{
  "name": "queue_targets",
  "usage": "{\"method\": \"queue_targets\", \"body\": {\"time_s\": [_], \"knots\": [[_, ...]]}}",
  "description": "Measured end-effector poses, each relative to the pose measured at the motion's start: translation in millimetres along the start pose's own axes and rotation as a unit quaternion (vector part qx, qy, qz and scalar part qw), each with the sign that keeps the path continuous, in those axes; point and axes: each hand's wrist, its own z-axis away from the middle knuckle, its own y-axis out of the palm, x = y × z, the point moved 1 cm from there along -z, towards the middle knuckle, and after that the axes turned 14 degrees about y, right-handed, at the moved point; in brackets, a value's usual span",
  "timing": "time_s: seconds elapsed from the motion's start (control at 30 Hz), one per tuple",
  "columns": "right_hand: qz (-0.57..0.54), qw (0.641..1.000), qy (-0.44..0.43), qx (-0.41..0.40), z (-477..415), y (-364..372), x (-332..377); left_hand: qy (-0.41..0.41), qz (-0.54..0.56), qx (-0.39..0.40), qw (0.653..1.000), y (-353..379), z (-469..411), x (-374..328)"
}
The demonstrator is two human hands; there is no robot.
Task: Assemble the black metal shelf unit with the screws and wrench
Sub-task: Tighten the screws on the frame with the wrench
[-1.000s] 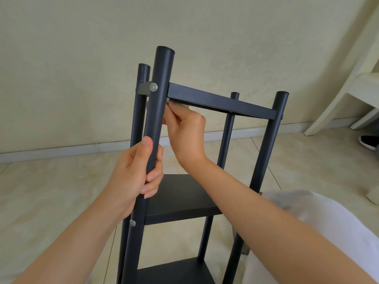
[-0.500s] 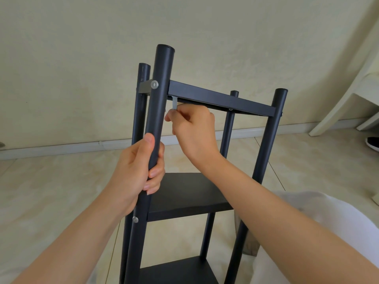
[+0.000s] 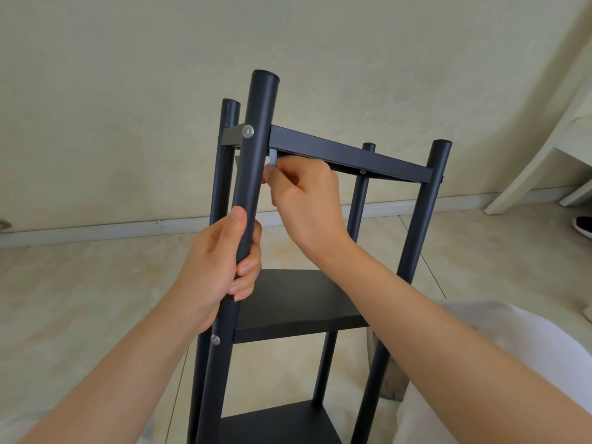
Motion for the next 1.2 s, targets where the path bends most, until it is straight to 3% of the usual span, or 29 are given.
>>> {"method": "queue_targets", "body": {"time_s": [0.2,0.73,1.2], "knots": [[-0.016,0.999,-0.014,0.049,-3.0,2.3,-3.4,-0.009,0.017,0.002,1.000,-0.3,0.3,0.2],[-0.041,0.997,-0.064,-0.035,-14.4,18.9,-16.6,-0.003,0.035,0.017,0.999,1.4,-0.3,-0.8],[0.034,0.995,0.058,0.070,-6.0,-23.1,-22.1,0.000,0.023,-0.013,1.000,0.0,-5.6,1.9]]}}
